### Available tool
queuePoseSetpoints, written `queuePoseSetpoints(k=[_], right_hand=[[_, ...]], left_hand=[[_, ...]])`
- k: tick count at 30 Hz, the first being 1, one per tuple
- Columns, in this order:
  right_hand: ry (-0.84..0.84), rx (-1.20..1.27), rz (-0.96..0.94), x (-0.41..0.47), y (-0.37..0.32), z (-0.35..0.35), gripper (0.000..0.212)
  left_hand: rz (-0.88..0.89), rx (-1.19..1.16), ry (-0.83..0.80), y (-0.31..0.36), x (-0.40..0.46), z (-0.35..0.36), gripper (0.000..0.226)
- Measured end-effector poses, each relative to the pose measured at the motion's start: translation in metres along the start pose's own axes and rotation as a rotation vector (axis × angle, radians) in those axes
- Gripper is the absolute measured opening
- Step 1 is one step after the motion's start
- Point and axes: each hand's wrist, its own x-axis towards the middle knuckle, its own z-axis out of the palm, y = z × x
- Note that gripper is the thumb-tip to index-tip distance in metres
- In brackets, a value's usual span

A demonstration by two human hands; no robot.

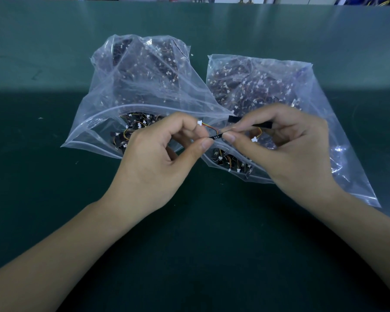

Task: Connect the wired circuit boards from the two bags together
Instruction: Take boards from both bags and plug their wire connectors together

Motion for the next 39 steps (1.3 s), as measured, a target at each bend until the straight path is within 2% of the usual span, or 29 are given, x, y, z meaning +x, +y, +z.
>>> queuePoseSetpoints(k=[20,25,29,34,39], right_hand=[[-0.019,0.001,0.049,0.0,0.0,-0.001,0.017],[-0.013,0.071,0.067,-0.001,0.001,0.001,0.014],[0.003,0.069,0.112,0.0,0.001,-0.001,0.008],[-0.012,-0.02,0.122,-0.001,-0.001,-0.001,0.012],[-0.022,-0.051,0.121,-0.002,-0.001,-0.001,0.013]], left_hand=[[0.015,0.003,0.003,-0.002,0.0,-0.002,0.005],[0.009,-0.005,0.011,-0.001,0.0,-0.004,0.013],[0.074,-0.041,-0.124,0.002,0.0,-0.011,0.016],[0.32,0.286,-0.274,-0.002,0.0,-0.013,0.003],[0.338,0.354,-0.193,-0.007,-0.001,-0.009,0.006]])
